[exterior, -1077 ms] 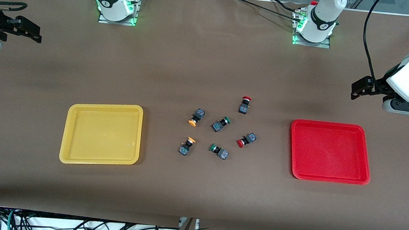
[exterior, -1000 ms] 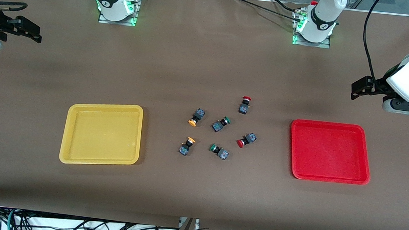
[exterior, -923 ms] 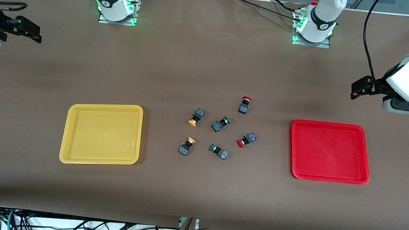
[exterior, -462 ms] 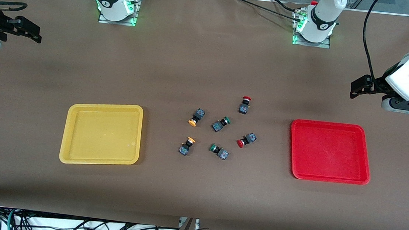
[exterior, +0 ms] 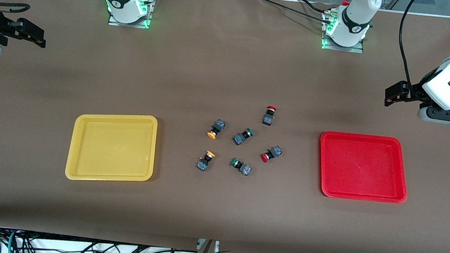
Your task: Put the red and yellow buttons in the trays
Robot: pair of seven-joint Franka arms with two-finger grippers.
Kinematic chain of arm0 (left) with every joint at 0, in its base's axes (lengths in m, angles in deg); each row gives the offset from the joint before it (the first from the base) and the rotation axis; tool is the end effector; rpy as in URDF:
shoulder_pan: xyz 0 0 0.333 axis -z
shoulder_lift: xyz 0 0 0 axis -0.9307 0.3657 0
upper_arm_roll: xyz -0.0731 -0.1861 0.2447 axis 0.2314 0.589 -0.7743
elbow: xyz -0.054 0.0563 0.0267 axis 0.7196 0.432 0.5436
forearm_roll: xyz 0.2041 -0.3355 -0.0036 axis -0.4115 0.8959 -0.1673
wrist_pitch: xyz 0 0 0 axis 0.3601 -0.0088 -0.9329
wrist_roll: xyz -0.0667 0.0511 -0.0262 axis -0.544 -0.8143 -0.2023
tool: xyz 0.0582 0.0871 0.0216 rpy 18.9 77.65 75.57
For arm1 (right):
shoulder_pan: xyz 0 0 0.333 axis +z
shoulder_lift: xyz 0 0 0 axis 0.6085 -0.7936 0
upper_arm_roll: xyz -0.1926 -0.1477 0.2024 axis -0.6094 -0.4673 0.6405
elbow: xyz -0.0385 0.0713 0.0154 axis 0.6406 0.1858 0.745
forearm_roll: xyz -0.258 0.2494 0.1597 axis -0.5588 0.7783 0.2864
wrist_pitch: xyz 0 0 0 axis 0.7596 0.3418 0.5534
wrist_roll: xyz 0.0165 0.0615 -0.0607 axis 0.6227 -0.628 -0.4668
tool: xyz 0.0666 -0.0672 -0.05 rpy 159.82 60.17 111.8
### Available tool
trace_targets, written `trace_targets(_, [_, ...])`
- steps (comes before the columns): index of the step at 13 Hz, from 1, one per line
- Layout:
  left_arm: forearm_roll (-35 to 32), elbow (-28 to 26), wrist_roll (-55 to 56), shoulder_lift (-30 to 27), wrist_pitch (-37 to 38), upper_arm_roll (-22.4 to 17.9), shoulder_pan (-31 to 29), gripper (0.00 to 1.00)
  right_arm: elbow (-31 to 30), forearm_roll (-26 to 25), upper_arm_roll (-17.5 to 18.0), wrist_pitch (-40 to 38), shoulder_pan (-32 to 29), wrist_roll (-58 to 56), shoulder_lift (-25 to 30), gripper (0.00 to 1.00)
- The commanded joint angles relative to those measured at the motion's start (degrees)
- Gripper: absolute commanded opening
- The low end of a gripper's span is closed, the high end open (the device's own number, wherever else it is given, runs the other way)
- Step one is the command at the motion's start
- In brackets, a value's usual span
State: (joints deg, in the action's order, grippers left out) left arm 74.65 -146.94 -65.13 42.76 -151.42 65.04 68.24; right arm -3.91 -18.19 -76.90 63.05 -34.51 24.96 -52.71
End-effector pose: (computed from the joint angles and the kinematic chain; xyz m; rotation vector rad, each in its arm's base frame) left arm 0.5669 -0.0516 0.5804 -3.1241 0.0668 0.1365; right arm 0.5435 0.0143 0.6253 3.0853 0.1158 -0.2757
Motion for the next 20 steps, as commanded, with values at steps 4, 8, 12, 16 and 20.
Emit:
trace_targets(4, [1.20, 1.75, -0.63, 0.63, 4.83, 0.07, -0.31, 1.00, 0.57, 0.67, 0.05, -0.21, -0.68, -1.01, -0.18, 1.00])
trace_targets(8, [1.29, 1.48, -1.60, 1.42, 12.58, 0.33, 1.62, 1.00, 0.48, 0.85, 0.05, 0.05, -0.51, -0.13, -1.05, 1.00])
trace_targets(12, [3.74, 1.83, -11.14, 11.41, 1.83, 0.42, 1.89, 1.00, 0.48, 3.29, 0.14, 2.15, -0.51, -0.22, -6.15, 1.00])
trace_targets(16, [3.75, 1.92, -23.02, 20.21, -12.43, 0.77, 3.37, 1.00, 0.48, 6.03, 0.67, 8.73, 1.33, -0.13, -14.66, 1.00])
trace_targets(20, [3.14, 2.18, -25.14, 25.05, -22.81, 0.68, 9.52, 1.00, 0.48, 7.88, 0.67, 19.98, 9.49, 11.84, -21.79, 1.00])
